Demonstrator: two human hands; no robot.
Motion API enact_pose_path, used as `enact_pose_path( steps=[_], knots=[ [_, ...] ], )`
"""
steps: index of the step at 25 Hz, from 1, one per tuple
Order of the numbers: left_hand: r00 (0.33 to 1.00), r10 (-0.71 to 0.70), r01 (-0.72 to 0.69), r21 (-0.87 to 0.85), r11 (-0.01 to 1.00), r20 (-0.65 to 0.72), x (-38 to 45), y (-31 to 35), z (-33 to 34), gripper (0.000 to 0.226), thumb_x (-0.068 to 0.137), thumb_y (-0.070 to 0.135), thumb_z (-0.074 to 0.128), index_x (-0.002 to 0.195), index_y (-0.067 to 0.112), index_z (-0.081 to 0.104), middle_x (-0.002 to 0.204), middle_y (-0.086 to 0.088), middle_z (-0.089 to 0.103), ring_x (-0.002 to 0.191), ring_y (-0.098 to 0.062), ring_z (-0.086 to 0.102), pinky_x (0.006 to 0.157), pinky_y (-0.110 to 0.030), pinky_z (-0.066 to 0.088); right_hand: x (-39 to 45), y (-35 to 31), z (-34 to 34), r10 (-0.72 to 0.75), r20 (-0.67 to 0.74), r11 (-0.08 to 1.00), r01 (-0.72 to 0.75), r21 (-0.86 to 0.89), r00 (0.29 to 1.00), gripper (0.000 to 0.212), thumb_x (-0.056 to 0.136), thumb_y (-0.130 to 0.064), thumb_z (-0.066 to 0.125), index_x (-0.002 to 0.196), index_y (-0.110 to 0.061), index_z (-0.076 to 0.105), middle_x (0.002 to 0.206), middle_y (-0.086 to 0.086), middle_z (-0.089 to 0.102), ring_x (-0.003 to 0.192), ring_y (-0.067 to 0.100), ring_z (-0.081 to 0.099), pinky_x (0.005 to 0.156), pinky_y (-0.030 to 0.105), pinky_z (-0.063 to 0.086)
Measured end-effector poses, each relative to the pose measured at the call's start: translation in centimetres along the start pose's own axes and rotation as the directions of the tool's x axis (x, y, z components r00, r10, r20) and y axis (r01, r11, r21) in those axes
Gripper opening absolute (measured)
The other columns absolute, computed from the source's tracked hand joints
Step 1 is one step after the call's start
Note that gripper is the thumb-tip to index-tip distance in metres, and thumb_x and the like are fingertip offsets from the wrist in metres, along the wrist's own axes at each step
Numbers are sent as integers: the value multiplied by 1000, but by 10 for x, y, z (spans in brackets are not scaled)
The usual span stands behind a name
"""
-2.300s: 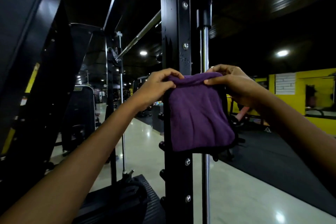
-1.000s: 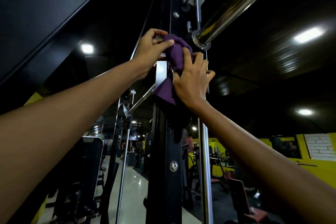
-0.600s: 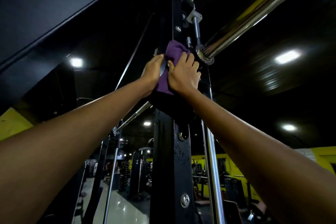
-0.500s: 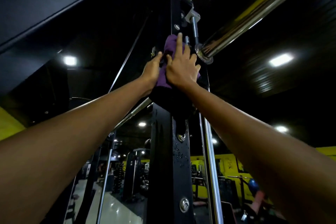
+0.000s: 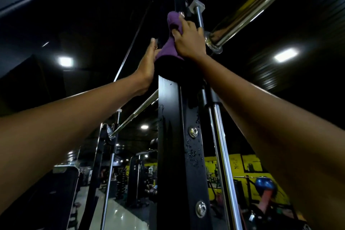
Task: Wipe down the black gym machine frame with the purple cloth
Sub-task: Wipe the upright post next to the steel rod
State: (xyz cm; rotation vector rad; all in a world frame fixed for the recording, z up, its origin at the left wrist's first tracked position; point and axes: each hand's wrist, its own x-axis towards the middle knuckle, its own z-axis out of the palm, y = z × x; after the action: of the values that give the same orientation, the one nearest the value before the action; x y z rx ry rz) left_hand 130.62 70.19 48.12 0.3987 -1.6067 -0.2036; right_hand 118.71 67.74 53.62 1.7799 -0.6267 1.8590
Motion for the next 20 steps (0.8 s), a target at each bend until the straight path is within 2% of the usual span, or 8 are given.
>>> enact_pose_path(
  steps=[3, 5, 8, 11, 13, 15, 17, 20],
  knots=[
    [1000, -7, 8, 28, 1000, -24, 3, -2, -3, 61, 100, 54, 15, 115, 13, 57, 117, -7, 62, 115, -19, 58, 102, -31, 43, -27, 10, 0, -16, -11, 995, 17, 98, 1000, 51, 100, -34, 36, 149, -22, 26, 151, 5, 30, 136, 30, 27, 108, 35, 22],
    [999, 18, -16, 28, 999, -48, 1, -4, 1, 59, 101, 53, 14, 111, 14, 57, 122, -6, 60, 121, -18, 53, 101, -28, 43, -50, 13, -2, -2, -13, 985, 4, 173, 1000, 49, 101, -33, 38, 148, -24, 28, 150, 3, 32, 131, 28, 31, 99, 27, 24],
    [995, 74, -72, 32, 997, -68, -4, -7, 12, 57, 103, 46, 12, 96, 17, 61, 103, 0, 63, 100, -9, 59, 86, -20, 45, -100, 14, -3, -44, -44, 975, 52, 215, 998, 46, 100, -30, 41, 146, -27, 34, 146, -3, 37, 115, 18, 35, 86, 20, 21],
    [988, 109, -102, 72, 992, -107, -1, -11, 13, 53, 103, 46, 15, 92, 22, 61, 98, 2, 64, 93, -6, 58, 81, -21, 45, -134, 16, -6, -87, -75, 975, 101, 197, 993, 46, 99, -33, 39, 145, -28, 35, 143, -6, 40, 104, 11, 31, 85, 23, 25],
    [989, 120, -105, 161, 981, -84, 1, -11, 7, 55, 102, 50, 16, 101, 22, 63, 110, 1, 65, 105, -8, 58, 94, -28, 43, -112, 18, -5, -32, -67, 984, 43, 174, 997, 46, 99, -33, 36, 145, -28, 34, 142, -3, 41, 109, 19, 36, 89, 28, 30],
    [997, 77, -69, 240, 968, -24, 2, -8, 0, 59, 100, 54, 15, 120, 18, 58, 131, -5, 57, 123, -16, 51, 109, -39, 36, -71, 14, -5, 97, -44, 983, -89, 160, 994, 50, 98, -35, 33, 147, -28, 30, 144, 2, 38, 123, 26, 34, 100, 36, 30],
    [999, 29, -32, 311, 950, 14, 0, -1, -2, 63, 100, 54, 15, 133, 14, 50, 140, -8, 50, 130, -20, 45, 113, -42, 32, -47, 11, -2, 160, -37, 981, -155, 115, 986, 55, 97, -31, 32, 151, -28, 20, 148, 5, 33, 133, 32, 28, 106, 41, 26],
    [1000, 20, -26, 314, 949, 22, 1, 4, -3, 63, 100, 53, 17, 131, 11, 52, 137, -8, 53, 127, -18, 49, 112, -39, 33, -53, 15, 2, 94, -29, 985, -88, 150, 995, 57, 99, -21, 36, 150, -36, 16, 149, 1, 31, 130, 28, 31, 97, 29, 24]
  ],
)
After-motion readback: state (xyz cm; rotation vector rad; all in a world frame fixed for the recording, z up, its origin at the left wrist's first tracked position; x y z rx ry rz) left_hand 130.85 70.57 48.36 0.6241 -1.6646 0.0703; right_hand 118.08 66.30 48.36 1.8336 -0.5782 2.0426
